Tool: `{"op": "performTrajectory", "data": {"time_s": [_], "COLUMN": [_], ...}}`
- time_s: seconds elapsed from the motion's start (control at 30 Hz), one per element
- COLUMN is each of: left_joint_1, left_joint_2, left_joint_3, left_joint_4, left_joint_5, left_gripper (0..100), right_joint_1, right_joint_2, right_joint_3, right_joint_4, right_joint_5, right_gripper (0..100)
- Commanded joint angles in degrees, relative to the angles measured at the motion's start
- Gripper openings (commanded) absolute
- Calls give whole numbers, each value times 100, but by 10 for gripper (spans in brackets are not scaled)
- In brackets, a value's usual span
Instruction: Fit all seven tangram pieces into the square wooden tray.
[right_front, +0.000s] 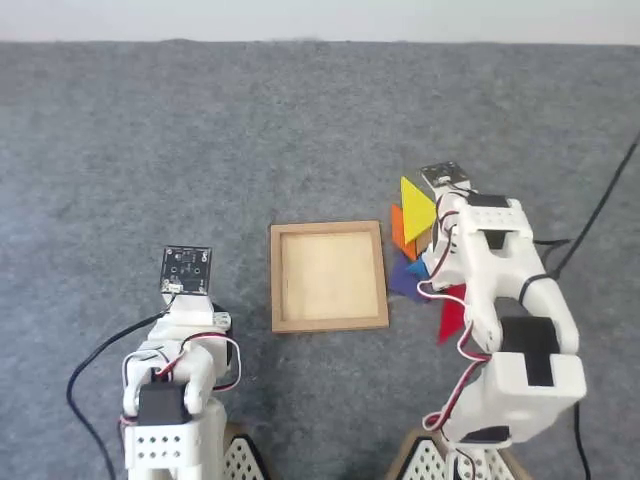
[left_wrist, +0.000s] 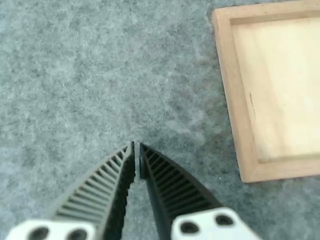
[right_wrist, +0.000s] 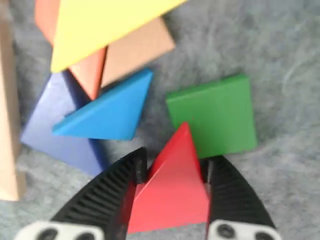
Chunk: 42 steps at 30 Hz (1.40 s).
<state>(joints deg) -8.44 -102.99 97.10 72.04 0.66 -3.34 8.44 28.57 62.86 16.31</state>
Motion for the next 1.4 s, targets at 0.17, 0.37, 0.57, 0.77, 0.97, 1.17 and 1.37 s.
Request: {"op": "performTrajectory", "data": {"time_s": [0.17,0.37,0.57,0.77,0.97,1.17,1.37], "left_joint_1": [35,35,35,35,35,35,35], "left_joint_2": [-62,-62,-62,-62,-62,-62,-62], "left_joint_3": [-66,-66,-66,-66,-66,-66,-66], "left_joint_4": [-9,-9,-9,-9,-9,-9,-9], "left_joint_5": [-18,-18,-18,-18,-18,-18,-18], "left_gripper": [15,15,15,15,15,15,15], "right_joint_1": [-57,-268,-101,251,233,356,365], "right_joint_2": [-2018,-4004,-4057,-3978,-3934,-3925,-3424], "right_joint_3": [343,1319,1899,1943,2048,2066,2330], "right_joint_4": [303,418,462,242,110,-92,-444], "right_joint_5": [-202,-404,-308,-1134,-1987,-2303,-2365], "right_gripper": [147,157,279,281,281,281,284]}}
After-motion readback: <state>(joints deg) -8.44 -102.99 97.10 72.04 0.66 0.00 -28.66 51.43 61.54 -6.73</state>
